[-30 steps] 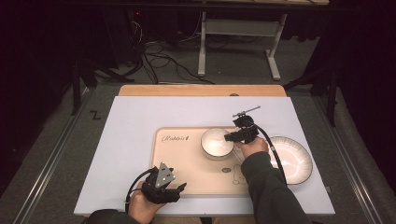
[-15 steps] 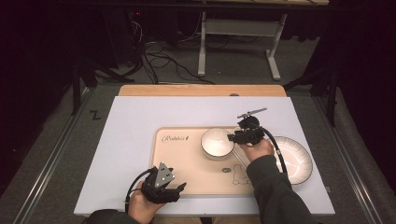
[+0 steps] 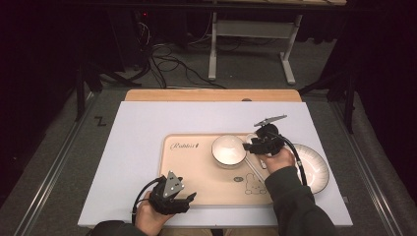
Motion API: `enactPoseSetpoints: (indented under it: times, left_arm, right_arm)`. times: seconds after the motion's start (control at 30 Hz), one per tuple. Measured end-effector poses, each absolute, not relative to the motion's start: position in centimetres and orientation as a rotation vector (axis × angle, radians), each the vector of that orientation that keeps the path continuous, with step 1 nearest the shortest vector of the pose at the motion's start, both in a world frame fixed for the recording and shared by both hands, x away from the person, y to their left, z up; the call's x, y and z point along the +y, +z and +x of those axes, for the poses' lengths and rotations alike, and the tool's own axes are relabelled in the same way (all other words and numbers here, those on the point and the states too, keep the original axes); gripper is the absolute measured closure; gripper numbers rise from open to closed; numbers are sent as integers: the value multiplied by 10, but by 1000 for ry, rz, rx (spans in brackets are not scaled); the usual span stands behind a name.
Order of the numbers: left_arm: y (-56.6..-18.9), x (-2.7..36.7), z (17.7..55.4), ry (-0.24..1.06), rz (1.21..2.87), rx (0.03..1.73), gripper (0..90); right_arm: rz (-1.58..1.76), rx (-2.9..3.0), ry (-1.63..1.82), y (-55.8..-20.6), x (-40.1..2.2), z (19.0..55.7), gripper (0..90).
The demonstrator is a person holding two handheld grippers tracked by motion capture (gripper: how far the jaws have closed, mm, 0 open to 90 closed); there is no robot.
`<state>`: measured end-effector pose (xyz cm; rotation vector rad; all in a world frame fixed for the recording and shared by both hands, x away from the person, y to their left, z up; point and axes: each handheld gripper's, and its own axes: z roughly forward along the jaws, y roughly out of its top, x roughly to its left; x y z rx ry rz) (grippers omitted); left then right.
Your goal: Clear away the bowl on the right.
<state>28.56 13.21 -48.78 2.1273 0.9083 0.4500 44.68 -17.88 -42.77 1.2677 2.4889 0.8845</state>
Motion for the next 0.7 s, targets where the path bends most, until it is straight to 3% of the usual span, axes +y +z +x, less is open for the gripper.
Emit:
enactPoseSetpoints:
  times: [0.7]
  left_arm:
    - [-488, 132, 286, 437, 2129, 905, 343]
  right_arm:
    - [1251, 2436, 919, -422, -223, 411, 554]
